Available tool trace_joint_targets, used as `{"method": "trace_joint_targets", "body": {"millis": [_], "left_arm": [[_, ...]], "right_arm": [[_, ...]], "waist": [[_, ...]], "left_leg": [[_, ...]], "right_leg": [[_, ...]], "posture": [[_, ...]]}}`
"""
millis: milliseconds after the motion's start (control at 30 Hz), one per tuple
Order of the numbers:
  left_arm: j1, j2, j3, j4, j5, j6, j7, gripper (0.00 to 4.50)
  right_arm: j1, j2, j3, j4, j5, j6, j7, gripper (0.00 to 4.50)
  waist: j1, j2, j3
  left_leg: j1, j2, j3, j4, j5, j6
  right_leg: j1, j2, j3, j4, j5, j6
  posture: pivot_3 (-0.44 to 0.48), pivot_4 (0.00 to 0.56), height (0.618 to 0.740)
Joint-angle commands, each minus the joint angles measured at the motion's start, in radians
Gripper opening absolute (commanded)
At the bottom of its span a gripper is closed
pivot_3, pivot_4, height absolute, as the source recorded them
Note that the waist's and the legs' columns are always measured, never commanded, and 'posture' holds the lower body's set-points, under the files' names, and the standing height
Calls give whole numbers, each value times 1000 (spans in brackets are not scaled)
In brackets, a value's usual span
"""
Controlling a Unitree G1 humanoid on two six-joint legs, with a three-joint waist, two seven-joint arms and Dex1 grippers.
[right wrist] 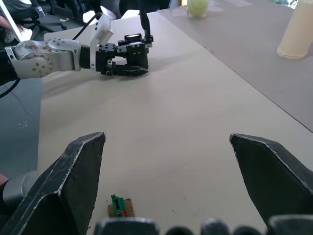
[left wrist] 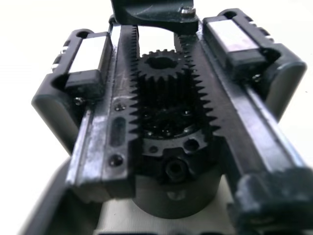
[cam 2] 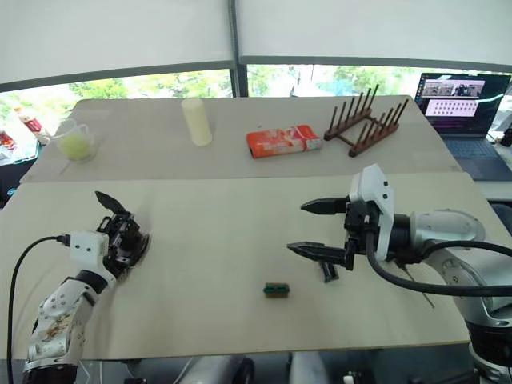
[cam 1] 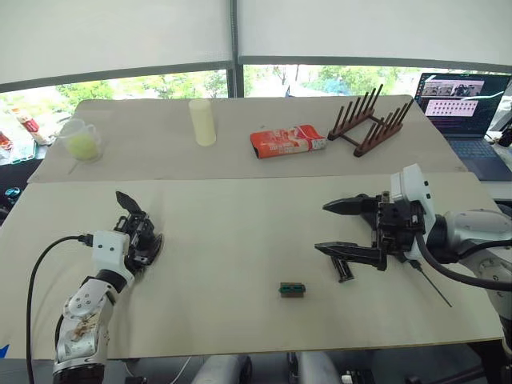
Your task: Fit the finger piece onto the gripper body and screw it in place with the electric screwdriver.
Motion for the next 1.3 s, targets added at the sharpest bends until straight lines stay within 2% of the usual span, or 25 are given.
{"method": "trace_joint_targets", "body": {"millis": [33, 133, 233, 333, 600, 667, 733, 767, 900, 1033, 1167, 1300], "left_arm": [[32, -45, -70, -143, 11, 43, 39, 2397], [50, -99, -164, -288, 13, 122, 75, 2397], [10, -143, -271, -358, 70, 200, 124, 2397], [-62, -169, -347, -334, 140, 267, 171, 2397], [-191, -221, -425, -183, 173, 293, 177, 2397], [-191, -217, -417, -169, 166, 296, 172, 3464], [-181, -205, -403, -168, 144, 303, 151, 4303], [-171, -192, -391, -174, 127, 307, 130, 4459], [-157, -100, -321, -176, 33, 310, -7, 4459], [-195, 56, -294, -111, -75, 270, -290, 4459], [-274, 145, -317, 11, -68, 167, -459, 4459], [-385, 161, -359, 184, -37, 72, -575, 4459]], "right_arm": [[11, 7, -14, -28, 11, -12, -10, 4500], [20, 14, -4, -32, 3, -21, -17, 4500], [26, 35, 15, -48, 1, -22, -37, 4500], [33, 51, 34, -57, -4, -25, -47, 4500], [36, 75, 72, -61, -29, -38, -57, 4500], [30, 80, 75, -57, -33, -39, -57, 4500], [29, 82, 75, -52, -38, -44, -56, 4500], [28, 83, 73, -49, -41, -47, -56, 4500], [27, 86, 71, -45, -48, -54, -57, 4500], [23, 81, 67, -37, -51, -60, -48, 4500], [18, 70, 61, -27, -55, -65, -38, 4500], [24, 60, 44, -38, -54, -57, -42, 4500]], "waist": [[1, 0, 0], [5, 0, 0], [12, -1, 0], [8, -1, 0], [-3, -1, 0], [-2, -1, 0], [-2, -1, 0], [-2, -1, 0], [-8, 0, 0], [-8, 0, 1], [-1, 0, 1], [-1, 0, 1]], "left_leg": [[0, 0, 0, 1, 0, 0], [-1, -1, 0, 1, -1, 1], [-4, -1, 0, 4, -1, 2], [-5, -1, 0, 5, -1, 2], [-5, 1, 0, 4, 4, 7], [-5, 0, 0, 4, 4, 7], [-5, 0, 0, 5, 3, 7], [-5, 0, 0, 5, 3, 7], [-5, 2, 0, 4, 3, 7], [-4, 2, 0, 3, 4, 6], [-4, 0, 0, 4, 4, 6], [-5, -2, 0, 4, 4, 6]], "right_leg": [[0, 0, 0, 0, 0, 0], [0, 0, 0, 0, 0, 1], [-1, 0, -1, -1, 1, 2], [-1, 0, -1, 0, 1, 2], [-3, 1, -1, 0, 2, 1], [-3, 1, -1, 0, 2, 1], [-2, 1, -1, 0, 2, 1], [-2, 1, -1, 0, 2, 1], [-3, 1, 0, 0, 2, 0], [-4, 2, -1, 1, 2, 0], [-3, 2, -2, 0, 2, 0], [-2, 1, -2, -1, 2, 0]], "posture": [[0, 150, 740], [0, 150, 740], [0, 150, 740], [0, 150, 740], [0, 150, 740], [0, 150, 740], [0, 150, 740], [0, 150, 740], [0, 150, 740], [0, 150, 740], [0, 150, 740], [0, 150, 740]]}}
